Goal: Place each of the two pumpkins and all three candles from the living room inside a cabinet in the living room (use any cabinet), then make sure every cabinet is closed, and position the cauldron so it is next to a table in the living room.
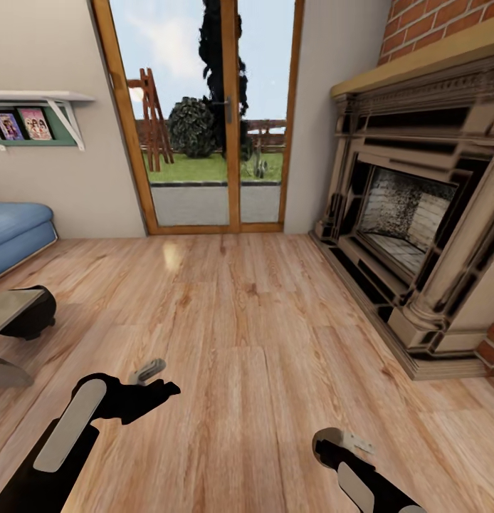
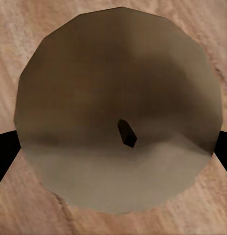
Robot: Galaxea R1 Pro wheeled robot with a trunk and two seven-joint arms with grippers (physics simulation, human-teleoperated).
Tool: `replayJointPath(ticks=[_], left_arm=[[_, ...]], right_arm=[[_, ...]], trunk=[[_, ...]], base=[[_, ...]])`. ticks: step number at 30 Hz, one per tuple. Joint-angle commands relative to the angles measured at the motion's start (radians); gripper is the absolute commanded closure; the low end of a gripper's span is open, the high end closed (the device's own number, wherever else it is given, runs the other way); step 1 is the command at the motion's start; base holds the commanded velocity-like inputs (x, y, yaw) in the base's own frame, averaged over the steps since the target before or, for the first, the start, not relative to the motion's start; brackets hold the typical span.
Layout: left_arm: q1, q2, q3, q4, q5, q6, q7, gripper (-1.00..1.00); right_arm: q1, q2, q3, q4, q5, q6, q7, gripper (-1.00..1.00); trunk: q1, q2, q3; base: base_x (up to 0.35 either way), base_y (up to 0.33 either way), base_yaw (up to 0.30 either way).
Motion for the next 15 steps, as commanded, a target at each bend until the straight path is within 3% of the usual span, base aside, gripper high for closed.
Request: replayJointPath(ticks=[1, 15], left_arm=[[-0.001, 0.001, -0.001, -0.001, 0.009, 0.000, 0.010, -1.00], [-0.001, 0.001, -0.003, -0.001, 0.010, 0.000, 0.010, -1.00]], right_arm=[[0.000, -0.001, 0.008, -0.003, -0.006, 0.005, -0.009, 1.00], [0.000, -0.001, 0.008, -0.003, -0.006, 0.004, -0.010, 1.00]], trunk=[[-0.001, 0.000, 0.003], [-0.007, 0.003, 0.043]], base=[[0.000, 0.000, 0.000], [-0.037, 0.000, 0.000]])
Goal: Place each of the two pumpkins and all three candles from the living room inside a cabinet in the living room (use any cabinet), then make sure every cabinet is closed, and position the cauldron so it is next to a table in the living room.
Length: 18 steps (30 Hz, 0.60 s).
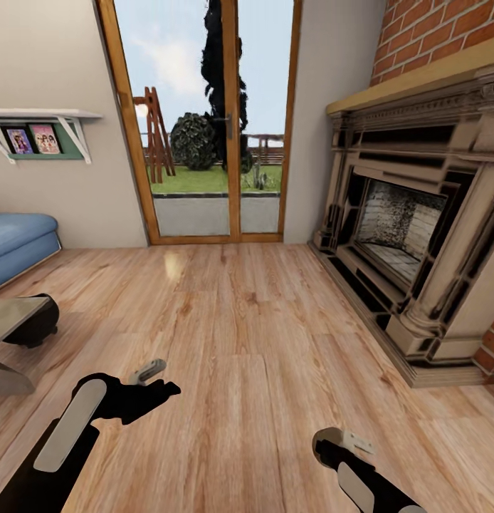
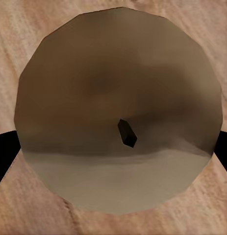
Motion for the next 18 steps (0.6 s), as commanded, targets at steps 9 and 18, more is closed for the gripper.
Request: replayJointPath(ticks=[9, 18], left_arm=[[-0.001, 0.001, -0.001, -0.001, 0.009, 0.000, 0.010, -1.00], [0.000, 0.001, -0.001, -0.003, 0.009, 0.000, 0.010, -1.00]], right_arm=[[0.000, -0.001, 0.008, -0.002, -0.005, 0.005, -0.010, 1.00], [0.000, -0.001, 0.008, -0.002, -0.005, 0.003, -0.010, 1.00]], trunk=[[-0.025, 0.042, 0.028], [-0.059, 0.105, 0.056]], base=[[0.000, 0.000, 0.000], [0.000, 0.000, 0.000]])
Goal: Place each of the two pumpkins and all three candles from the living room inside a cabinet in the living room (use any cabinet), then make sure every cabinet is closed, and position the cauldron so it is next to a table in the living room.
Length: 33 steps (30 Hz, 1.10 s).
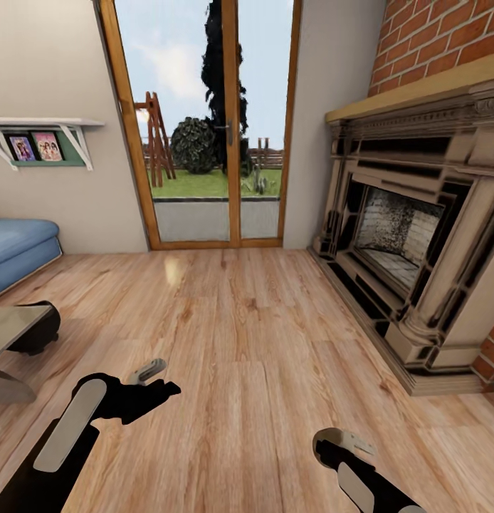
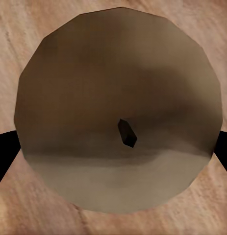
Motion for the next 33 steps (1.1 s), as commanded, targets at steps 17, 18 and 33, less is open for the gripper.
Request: replayJointPath(ticks=[17, 18, 33], left_arm=[[-0.001, 0.001, -0.003, -0.002, 0.009, 0.000, 0.009, -1.00], [-0.001, 0.001, -0.003, -0.002, 0.009, 0.000, 0.009, -1.00], [0.000, 0.001, -0.004, -0.001, 0.011, 0.000, 0.009, -1.00]], right_arm=[[-0.001, -0.001, 0.010, -0.003, -0.006, 0.005, -0.009, 1.00], [-0.001, -0.001, 0.010, -0.003, -0.006, 0.005, -0.009, 1.00], [-0.001, -0.001, 0.009, -0.003, -0.006, 0.002, -0.009, 1.00]], trunk=[[-0.065, 0.119, 0.052], [-0.069, 0.126, 0.055], [-0.127, 0.231, 0.102]], base=[[0.000, 0.000, 0.000], [0.000, 0.000, 0.000], [0.000, 0.000, 0.000]])
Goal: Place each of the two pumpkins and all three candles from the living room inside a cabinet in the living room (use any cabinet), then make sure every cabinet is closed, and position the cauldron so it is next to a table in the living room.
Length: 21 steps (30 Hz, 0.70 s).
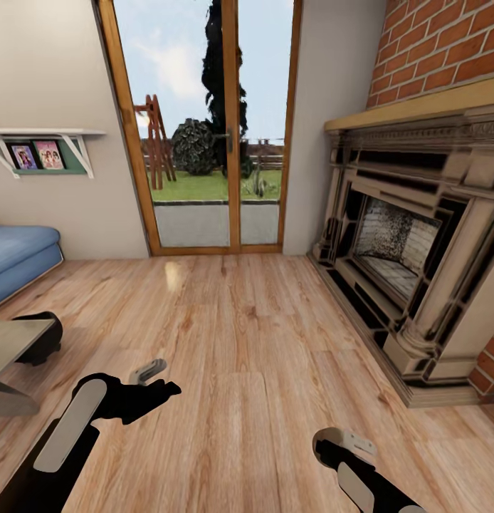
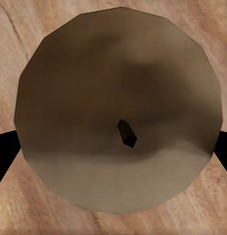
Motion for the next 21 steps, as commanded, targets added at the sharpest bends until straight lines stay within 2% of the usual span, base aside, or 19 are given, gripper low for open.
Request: replayJointPath(ticks=[1, 16, 21], left_arm=[[-0.001, 0.000, -0.002, -0.001, 0.009, 0.000, 0.010, -1.00], [-0.001, -0.001, -0.005, -0.001, 0.009, 0.000, 0.009, -1.00], [-0.001, -0.013, -0.006, -0.001, 0.008, 0.000, 0.011, -1.00]], right_arm=[[0.000, -0.001, 0.008, -0.003, -0.006, 0.005, -0.009, 1.00], [0.000, 0.000, 0.009, -0.003, -0.006, 0.005, -0.009, 1.00], [0.000, -0.001, 0.008, -0.003, -0.006, 0.005, -0.009, 1.00]], trunk=[[-0.004, 0.007, 0.002], [-0.062, 0.112, 0.049], [-0.081, 0.147, 0.065]], base=[[0.000, 0.000, 0.000], [0.000, 0.000, 0.000], [0.000, 0.000, 0.000]])
